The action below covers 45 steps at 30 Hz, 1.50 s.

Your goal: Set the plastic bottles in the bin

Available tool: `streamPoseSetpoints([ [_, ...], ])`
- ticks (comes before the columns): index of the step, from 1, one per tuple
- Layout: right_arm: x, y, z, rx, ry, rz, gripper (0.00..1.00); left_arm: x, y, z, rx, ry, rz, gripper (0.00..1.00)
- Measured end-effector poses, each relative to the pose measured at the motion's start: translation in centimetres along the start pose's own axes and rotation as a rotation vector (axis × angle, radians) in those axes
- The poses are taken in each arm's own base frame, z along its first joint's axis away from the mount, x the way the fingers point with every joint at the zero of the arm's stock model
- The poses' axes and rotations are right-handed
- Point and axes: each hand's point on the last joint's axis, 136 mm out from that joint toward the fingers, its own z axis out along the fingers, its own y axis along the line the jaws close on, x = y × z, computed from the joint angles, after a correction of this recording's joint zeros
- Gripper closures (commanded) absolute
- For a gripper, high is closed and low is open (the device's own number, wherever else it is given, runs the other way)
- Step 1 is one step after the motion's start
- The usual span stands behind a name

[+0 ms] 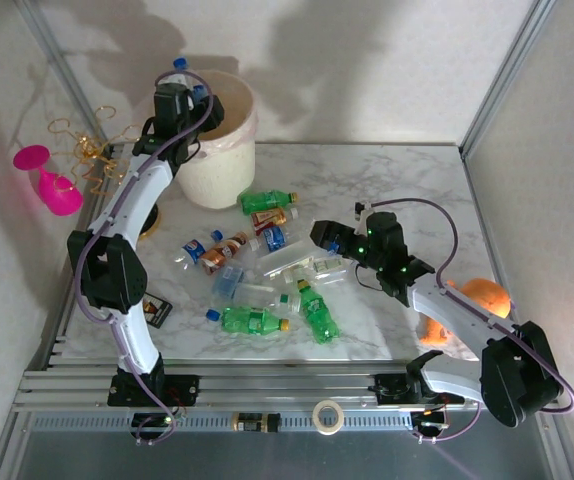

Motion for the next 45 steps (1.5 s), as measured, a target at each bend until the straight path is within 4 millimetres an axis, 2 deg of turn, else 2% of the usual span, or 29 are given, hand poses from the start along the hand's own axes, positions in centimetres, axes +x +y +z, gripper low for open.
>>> streamPoseSetpoints([
  [5,0.2,-0.4,-0.1,0.018,0.007,0.0,0.01,-0.4,0.0,-0.2,-0.007,-0.009,0.011,0.13],
  [13,0.5,-0.7,-0.1,0.031,0.018,-0.001,0.01,-0.8,-0.1,-0.5,-0.006,-0.017,0.018,0.09],
  [18,0.6,-0.8,-0.1,0.033,0.021,-0.003,0.01,-2.4,-0.9,-2.1,0.016,-0.05,0.016,0.08],
  [21,0.6,-0.8,-0.1,0.033,0.021,-0.004,0.01,-4.0,-1.9,-4.0,0.046,-0.086,0.014,0.08],
  [24,0.6,-0.8,-0.1,0.034,0.023,-0.007,0.01,-6.0,-3.1,-7.0,0.092,-0.134,0.012,0.07],
  [26,0.8,-1.0,0.1,0.039,0.029,-0.005,0.01,-7.1,-3.8,-9.6,0.124,-0.17,0.01,0.07],
  [29,1.1,-1.3,0.4,0.046,0.042,-0.002,0.01,-7.4,-4.1,-13.5,0.165,-0.212,-0.003,0.06],
  [31,1.2,-1.4,0.6,0.047,0.046,-0.002,0.01,-6.5,-3.6,-15.7,0.18,-0.225,-0.014,0.06],
  [33,1.2,-1.3,0.6,0.043,0.044,-0.003,0.01,-4.7,-2.7,-17.2,0.181,-0.217,-0.023,0.06],
  [35,1.0,-1.1,0.6,0.036,0.037,-0.005,0.01,-2.1,-1.5,-18.2,0.173,-0.191,-0.033,0.06],
  [39,0.9,-1.1,0.8,0.032,0.032,-0.008,0.01,3.7,1.5,-18.6,0.131,-0.111,-0.048,0.05],
  [45,1.2,-1.4,1.8,0.025,0.044,-0.003,0.01,11.8,6.9,-18.1,-0.007,0.011,-0.047,0.04],
])
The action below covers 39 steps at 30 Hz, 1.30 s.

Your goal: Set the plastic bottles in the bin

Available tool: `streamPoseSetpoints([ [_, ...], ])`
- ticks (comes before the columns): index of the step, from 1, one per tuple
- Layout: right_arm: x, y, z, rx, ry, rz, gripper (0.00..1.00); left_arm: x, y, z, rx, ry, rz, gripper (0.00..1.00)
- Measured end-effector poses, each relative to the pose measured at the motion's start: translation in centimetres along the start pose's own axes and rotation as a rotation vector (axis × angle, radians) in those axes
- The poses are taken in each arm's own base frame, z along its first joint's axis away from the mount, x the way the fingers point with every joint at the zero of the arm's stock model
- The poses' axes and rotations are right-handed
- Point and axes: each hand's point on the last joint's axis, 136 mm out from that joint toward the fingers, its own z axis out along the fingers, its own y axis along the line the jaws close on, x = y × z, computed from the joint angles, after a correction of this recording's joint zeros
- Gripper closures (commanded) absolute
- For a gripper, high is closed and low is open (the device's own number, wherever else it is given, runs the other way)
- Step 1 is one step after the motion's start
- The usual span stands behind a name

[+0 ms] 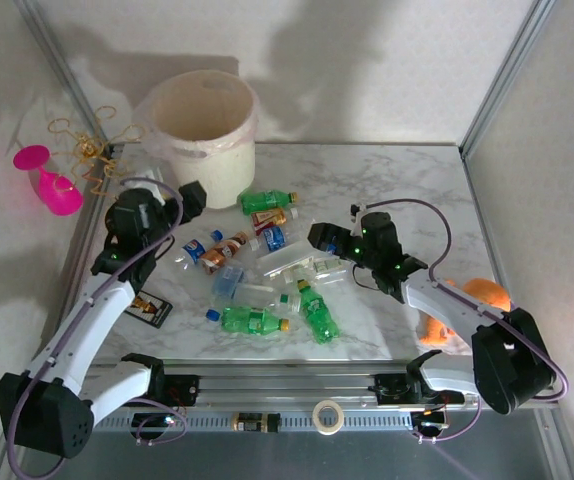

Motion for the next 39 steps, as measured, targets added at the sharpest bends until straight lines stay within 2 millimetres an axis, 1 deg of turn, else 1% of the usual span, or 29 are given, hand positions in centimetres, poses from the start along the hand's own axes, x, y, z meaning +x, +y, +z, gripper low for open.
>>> streamPoseSetpoints([
  [4,0.7,-0.3,0.7,-0.004,0.033,0.016,0.01,5.0,4.1,0.8,-0.119,0.077,-0.003,0.04],
  [6,1.0,-0.3,0.8,-0.008,0.044,0.025,0.01,6.5,5.6,1.2,-0.177,0.102,-0.002,0.03],
  [10,0.9,-0.2,0.8,-0.012,0.046,0.032,0.01,8.3,7.8,2.7,-0.273,0.14,0.007,0.02],
  [14,0.9,-0.1,0.8,-0.012,0.045,0.032,0.01,9.9,9.2,4.1,-0.328,0.18,0.021,0.02],
  [18,0.5,0.1,0.4,-0.016,0.031,0.032,0.01,12.0,10.4,5.4,-0.364,0.237,0.033,0.01],
  [22,0.2,0.5,0.0,-0.026,0.018,0.028,0.01,13.2,11.0,6.1,-0.384,0.273,0.04,0.0],
  [28,-0.2,0.6,-0.4,-0.017,0.0,0.026,0.01,14.5,10.9,6.9,-0.365,0.324,0.035,0.0],
  [35,-0.1,0.5,-0.5,-0.016,0.002,0.027,0.01,15.0,9.8,6.9,-0.307,0.352,0.0,0.01],
  [39,-0.1,0.5,-0.5,-0.016,0.001,0.027,0.01,14.6,8.9,6.1,-0.273,0.343,-0.024,0.01],
])
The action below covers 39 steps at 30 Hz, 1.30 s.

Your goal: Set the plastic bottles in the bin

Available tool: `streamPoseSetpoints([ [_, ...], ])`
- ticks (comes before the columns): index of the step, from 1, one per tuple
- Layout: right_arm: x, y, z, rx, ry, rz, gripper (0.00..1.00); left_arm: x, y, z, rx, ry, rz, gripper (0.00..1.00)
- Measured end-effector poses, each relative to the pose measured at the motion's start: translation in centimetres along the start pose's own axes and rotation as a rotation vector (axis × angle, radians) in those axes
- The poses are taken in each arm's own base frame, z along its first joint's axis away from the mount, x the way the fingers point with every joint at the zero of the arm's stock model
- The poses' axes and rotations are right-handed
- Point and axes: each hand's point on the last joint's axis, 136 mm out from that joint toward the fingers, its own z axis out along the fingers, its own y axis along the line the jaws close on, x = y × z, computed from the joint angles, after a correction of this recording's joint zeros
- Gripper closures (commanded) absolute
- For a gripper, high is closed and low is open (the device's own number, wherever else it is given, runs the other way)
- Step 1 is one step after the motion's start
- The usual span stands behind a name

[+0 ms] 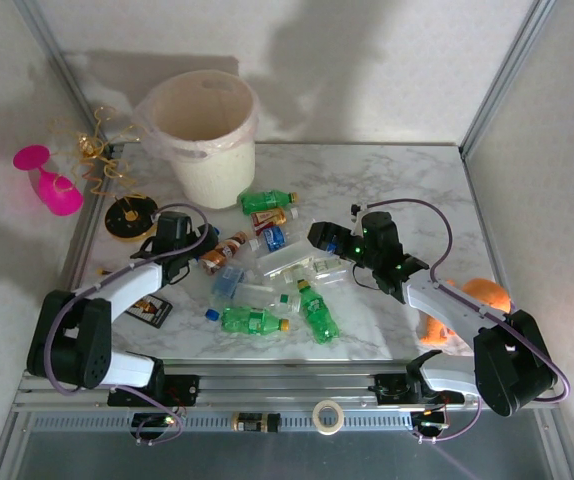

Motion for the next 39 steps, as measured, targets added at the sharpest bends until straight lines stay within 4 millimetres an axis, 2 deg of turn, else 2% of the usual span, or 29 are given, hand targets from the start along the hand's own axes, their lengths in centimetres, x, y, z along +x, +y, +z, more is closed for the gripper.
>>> streamPoseSetpoints([
  [6,0.0,0.0,0.0,-0.001,0.001,0.0,0.01,-0.2,-0.4,-0.7,0.019,-0.01,-0.005,0.04],
  [15,0.0,-0.2,0.0,0.008,0.0,0.001,0.01,1.1,0.9,1.2,-0.055,0.039,0.014,0.04],
  [21,0.1,-0.3,0.0,0.012,0.001,0.002,0.01,1.7,0.9,1.5,-0.048,0.065,0.011,0.05],
  [25,0.0,-0.3,0.0,0.013,0.0,0.002,0.01,2.0,1.0,1.5,-0.05,0.071,0.012,0.08],
  [29,0.1,-0.4,0.1,0.015,0.003,0.003,0.01,2.2,1.6,1.7,-0.074,0.071,0.024,0.17],
  [39,0.1,-0.5,0.1,0.021,0.001,0.003,0.01,3.5,3.4,3.1,-0.162,0.101,0.047,0.23],
])
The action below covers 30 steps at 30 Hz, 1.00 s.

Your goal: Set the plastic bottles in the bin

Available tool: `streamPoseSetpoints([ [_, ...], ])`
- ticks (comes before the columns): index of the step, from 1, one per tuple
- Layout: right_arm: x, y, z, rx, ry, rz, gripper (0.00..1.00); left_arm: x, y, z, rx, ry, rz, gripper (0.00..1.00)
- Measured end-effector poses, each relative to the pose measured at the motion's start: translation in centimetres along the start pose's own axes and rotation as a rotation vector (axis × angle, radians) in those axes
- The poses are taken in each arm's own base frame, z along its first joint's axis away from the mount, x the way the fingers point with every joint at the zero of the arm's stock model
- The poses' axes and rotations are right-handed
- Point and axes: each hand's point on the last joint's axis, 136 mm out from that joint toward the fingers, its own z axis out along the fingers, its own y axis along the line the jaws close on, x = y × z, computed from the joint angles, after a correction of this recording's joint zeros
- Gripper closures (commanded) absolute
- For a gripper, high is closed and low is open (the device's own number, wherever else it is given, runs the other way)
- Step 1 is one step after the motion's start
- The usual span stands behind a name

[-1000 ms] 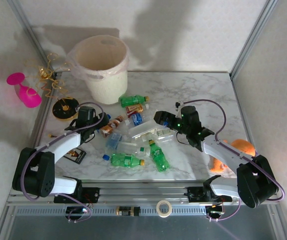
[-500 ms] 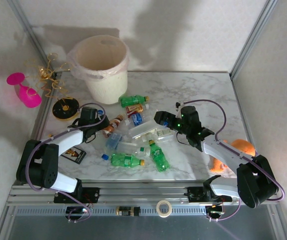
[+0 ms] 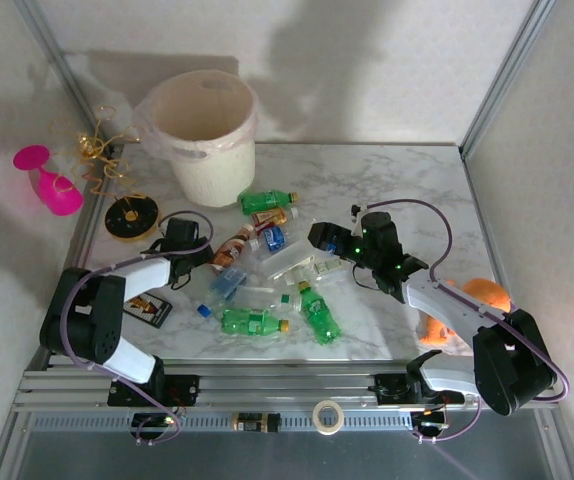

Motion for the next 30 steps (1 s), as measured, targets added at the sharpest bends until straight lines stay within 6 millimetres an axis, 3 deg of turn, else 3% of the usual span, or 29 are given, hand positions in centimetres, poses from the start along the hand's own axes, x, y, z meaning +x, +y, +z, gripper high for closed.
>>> streamPoseSetpoints([
  [9,0.0,-0.2,0.0,0.011,-0.003,0.001,0.01,0.4,0.2,0.5,-0.015,0.013,0.028,0.45],
  [16,0.0,-0.2,0.0,0.011,-0.004,0.001,0.01,-0.4,-0.2,-0.3,0.004,-0.015,0.026,0.58],
  [24,-0.3,-0.5,0.0,0.026,-0.017,0.001,0.01,-2.4,-2.9,-4.0,0.105,-0.12,0.035,0.61],
  [30,-0.7,-0.7,-0.2,0.032,-0.031,-0.009,0.01,-2.8,-7.0,-8.3,0.237,-0.207,0.063,0.7],
])
